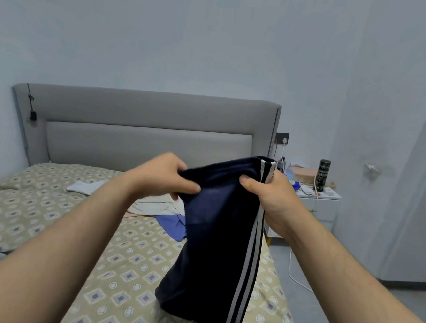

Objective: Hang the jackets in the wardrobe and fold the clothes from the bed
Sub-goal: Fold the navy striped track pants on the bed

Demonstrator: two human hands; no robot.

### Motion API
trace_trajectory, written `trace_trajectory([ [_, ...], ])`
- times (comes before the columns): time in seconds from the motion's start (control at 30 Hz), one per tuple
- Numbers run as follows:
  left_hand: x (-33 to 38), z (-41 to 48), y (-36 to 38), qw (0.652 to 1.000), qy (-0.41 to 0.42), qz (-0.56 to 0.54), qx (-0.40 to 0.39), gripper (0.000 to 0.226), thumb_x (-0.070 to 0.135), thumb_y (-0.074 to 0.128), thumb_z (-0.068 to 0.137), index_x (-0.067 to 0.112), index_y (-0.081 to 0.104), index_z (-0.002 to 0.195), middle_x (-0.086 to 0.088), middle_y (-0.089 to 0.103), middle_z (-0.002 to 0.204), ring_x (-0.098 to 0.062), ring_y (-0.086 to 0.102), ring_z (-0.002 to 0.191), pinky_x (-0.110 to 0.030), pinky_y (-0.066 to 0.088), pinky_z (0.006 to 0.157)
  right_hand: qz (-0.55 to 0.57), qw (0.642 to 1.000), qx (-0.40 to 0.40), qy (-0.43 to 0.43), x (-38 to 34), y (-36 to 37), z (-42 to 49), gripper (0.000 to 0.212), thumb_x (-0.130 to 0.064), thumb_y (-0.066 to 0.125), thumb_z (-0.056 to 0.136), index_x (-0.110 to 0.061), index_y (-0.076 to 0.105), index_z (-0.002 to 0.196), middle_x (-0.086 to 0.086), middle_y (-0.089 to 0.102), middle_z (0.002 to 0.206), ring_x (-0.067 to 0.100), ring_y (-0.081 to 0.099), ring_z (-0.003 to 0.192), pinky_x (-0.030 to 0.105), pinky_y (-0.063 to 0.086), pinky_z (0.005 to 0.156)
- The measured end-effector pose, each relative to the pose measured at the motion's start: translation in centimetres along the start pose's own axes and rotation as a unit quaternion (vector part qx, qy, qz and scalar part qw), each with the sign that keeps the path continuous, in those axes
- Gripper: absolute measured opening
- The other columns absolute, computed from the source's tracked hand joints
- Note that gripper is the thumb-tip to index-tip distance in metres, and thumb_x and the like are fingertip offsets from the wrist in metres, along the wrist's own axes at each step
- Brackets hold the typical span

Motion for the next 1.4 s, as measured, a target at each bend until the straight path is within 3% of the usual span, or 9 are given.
trace_trajectory([
  [0.07, 0.7, 0.4, -1.9, 0.992, 0.032, -0.027, 0.123, 0.041, 0.006, 0.073, 0.080, 0.011, 0.043, 0.053, -0.006, 0.042, 0.050, -0.013, 0.041, 0.045, -0.022, 0.037, 0.050, 0.005, 1.000, -0.013, -0.005, -0.5, 0.1, 0.1, 0.020, -0.004, 0.064, 0.093, -0.010, 0.070, 0.112, 0.008, 0.076, 0.105, 0.023, 0.072, 0.100, 0.040, 0.056, 0.093],
  [0.13, 1.0, 0.6, -2.9, 0.977, 0.062, -0.138, 0.151, 0.042, -0.003, 0.069, 0.082, 0.015, 0.038, 0.061, -0.006, 0.039, 0.059, -0.017, 0.042, 0.058, -0.027, 0.040, 0.058, 0.019, 1.000, -0.018, -0.010, -1.0, 0.5, 0.2, 0.021, -0.006, 0.063, 0.094, -0.012, 0.069, 0.113, 0.004, 0.076, 0.104, 0.019, 0.072, 0.099, 0.038, 0.056, 0.093],
  [0.23, 0.0, 0.5, -1.9, 0.906, 0.057, -0.395, 0.145, 0.027, -0.010, 0.064, 0.083, 0.010, 0.055, 0.098, -0.009, 0.064, 0.087, -0.024, 0.061, 0.082, -0.029, 0.052, 0.070, 0.042, 0.999, -0.017, -0.010, -1.6, 1.6, 0.4, 0.017, -0.007, 0.065, 0.093, -0.014, 0.070, 0.108, 0.003, 0.077, 0.101, 0.019, 0.072, 0.097, 0.040, 0.056, 0.092],
  [0.3, -1.3, 0.1, 0.3, 0.863, 0.064, -0.490, 0.107, 0.047, 0.007, 0.067, 0.081, 0.009, 0.055, 0.126, -0.011, 0.069, 0.115, -0.026, 0.067, 0.103, -0.032, 0.056, 0.078, 0.062, 0.998, -0.019, -0.010, -1.8, 2.0, 0.3, 0.014, -0.005, 0.065, 0.092, -0.016, 0.072, 0.098, 0.001, 0.078, 0.093, 0.017, 0.074, 0.090, 0.036, 0.059, 0.084],
  [0.43, -2.6, -1.1, 4.8, 0.883, -0.011, -0.466, 0.057, 0.044, 0.017, 0.072, 0.087, 0.007, 0.059, 0.127, -0.011, 0.070, 0.121, -0.030, 0.066, 0.114, -0.035, 0.057, 0.087, 0.076, 0.996, -0.041, -0.008, -2.0, 2.4, -0.3, 0.015, -0.001, 0.065, 0.091, -0.014, 0.071, 0.095, 0.002, 0.077, 0.087, 0.015, 0.074, 0.081, 0.027, 0.060, 0.069],
  [0.9, 0.0, 0.5, 4.2, 0.837, 0.002, -0.541, 0.077, 0.025, 0.020, 0.041, 0.105, 0.012, 0.062, 0.116, -0.010, 0.072, 0.109, -0.023, 0.068, 0.100, -0.038, 0.053, 0.091, 0.121, 0.983, -0.089, 0.108, 1.4, -1.1, -0.1, 0.033, -0.013, 0.064, 0.090, -0.004, 0.064, 0.122, 0.021, 0.069, 0.119, 0.036, 0.068, 0.109, 0.046, 0.054, 0.093],
  [1.1, -2.8, 1.5, 6.5, 0.879, -0.070, -0.469, 0.053, 0.026, 0.021, 0.044, 0.105, 0.011, 0.063, 0.120, -0.010, 0.072, 0.116, -0.026, 0.067, 0.108, -0.039, 0.052, 0.092, 0.122, 0.985, 0.012, 0.118, 5.4, -1.7, 0.5, 0.025, -0.005, 0.063, 0.094, -0.001, 0.064, 0.118, 0.022, 0.072, 0.107, 0.027, 0.074, 0.084, 0.031, 0.059, 0.064],
  [1.27, -7.2, 1.9, 12.8, 0.910, -0.138, -0.391, -0.029, 0.022, 0.012, 0.052, 0.101, 0.012, 0.065, 0.119, -0.006, 0.073, 0.115, -0.026, 0.068, 0.109, -0.040, 0.051, 0.097, 0.158, 0.963, 0.064, 0.209, 11.7, -3.4, 0.3, 0.019, -0.007, 0.062, 0.095, -0.006, 0.066, 0.114, 0.015, 0.076, 0.097, 0.027, 0.075, 0.083, 0.034, 0.060, 0.067],
  [1.4, -10.5, 3.8, 17.7, 0.901, -0.188, -0.391, -0.021, 0.022, 0.008, 0.049, 0.102, 0.012, 0.066, 0.116, -0.006, 0.074, 0.112, -0.026, 0.070, 0.104, -0.036, 0.054, 0.084, 0.146, 0.954, 0.086, 0.249, 17.2, -5.1, 0.2, 0.011, -0.008, 0.059, 0.098, -0.012, 0.069, 0.102, 0.012, 0.077, 0.093, 0.029, 0.075, 0.087, 0.043, 0.059, 0.084],
])
Point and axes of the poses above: each hand's wrist, its own z-axis towards the middle knuckle, its own y-axis out of the palm, x = y × z, the point moved 1 cm from there along z, towards the middle knuckle
